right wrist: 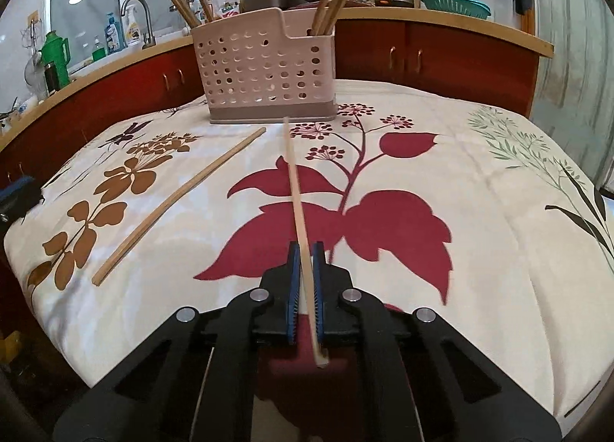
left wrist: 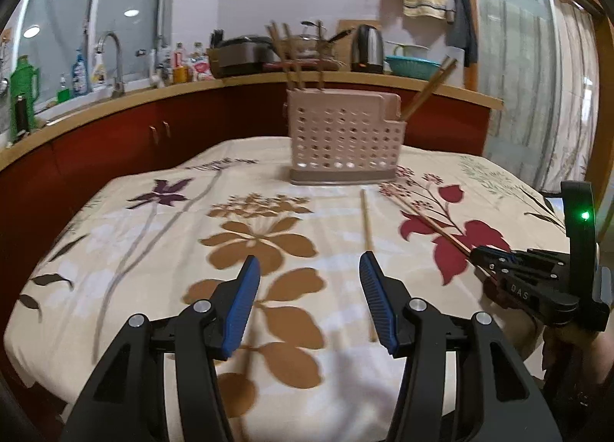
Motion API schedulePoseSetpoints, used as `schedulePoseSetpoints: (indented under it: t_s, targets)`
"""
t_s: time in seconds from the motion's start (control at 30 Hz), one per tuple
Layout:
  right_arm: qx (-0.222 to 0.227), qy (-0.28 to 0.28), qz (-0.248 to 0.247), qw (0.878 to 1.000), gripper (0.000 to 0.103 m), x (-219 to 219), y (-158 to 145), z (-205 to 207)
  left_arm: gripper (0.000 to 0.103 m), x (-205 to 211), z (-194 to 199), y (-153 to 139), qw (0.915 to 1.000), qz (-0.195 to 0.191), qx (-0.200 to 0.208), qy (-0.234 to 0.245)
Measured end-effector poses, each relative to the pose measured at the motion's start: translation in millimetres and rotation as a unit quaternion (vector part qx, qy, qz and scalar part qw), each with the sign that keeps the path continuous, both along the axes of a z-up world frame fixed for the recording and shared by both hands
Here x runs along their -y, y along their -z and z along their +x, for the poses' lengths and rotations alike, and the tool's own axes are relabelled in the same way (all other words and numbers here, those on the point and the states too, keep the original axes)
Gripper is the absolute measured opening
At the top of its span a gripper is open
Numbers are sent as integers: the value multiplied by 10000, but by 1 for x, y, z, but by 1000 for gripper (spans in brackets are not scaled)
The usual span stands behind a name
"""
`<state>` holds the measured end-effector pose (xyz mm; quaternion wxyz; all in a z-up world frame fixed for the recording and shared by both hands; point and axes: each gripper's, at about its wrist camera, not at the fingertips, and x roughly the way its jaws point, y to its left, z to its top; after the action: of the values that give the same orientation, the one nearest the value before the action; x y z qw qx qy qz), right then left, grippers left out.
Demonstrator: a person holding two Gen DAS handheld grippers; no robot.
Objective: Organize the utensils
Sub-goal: 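Lower the right gripper onto a wooden chopstick and close on it while the left gripper grasps one too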
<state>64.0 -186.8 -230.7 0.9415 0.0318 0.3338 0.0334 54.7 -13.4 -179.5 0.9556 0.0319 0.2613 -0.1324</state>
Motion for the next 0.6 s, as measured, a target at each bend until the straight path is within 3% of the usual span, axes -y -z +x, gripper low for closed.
schedulePoseSetpoints:
  t_s: [0.23, 0.6]
  targets:
    - [112, -258, -174, 9995, 19, 2, 1, -16, 54, 21, 2, 17, 9992, 96, -269, 270]
    - [192, -311, -159, 9992, 10, 7, 1, -22, 42, 32, 4, 36, 9969, 177, -617, 443]
